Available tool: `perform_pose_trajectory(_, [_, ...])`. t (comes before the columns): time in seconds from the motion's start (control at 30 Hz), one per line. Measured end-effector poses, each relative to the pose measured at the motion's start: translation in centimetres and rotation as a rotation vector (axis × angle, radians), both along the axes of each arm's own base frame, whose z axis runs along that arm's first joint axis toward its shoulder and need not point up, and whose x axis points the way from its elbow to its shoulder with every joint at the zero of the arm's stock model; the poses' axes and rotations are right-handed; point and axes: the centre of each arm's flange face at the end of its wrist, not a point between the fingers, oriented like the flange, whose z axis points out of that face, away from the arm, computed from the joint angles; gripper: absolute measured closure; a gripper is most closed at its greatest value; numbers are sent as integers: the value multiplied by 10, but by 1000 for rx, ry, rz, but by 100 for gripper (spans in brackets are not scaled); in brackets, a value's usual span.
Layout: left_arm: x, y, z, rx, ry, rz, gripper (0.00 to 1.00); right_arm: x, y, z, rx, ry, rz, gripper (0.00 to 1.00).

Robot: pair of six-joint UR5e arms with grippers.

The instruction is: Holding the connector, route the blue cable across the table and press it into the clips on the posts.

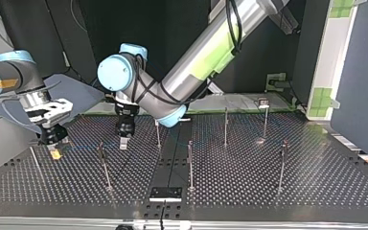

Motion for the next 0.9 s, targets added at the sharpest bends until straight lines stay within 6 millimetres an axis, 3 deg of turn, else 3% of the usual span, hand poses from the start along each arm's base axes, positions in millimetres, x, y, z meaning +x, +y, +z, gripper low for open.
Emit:
perform_pose_trajectory(0.47, [-50,8,36,-32,-34,-106,0,4,2,-1,4,-2,6,100])
perform_pose_trajectory(0.9, [-69,51,69,-156,-80,-33,0,4,2,-1,3,-2,3,100])
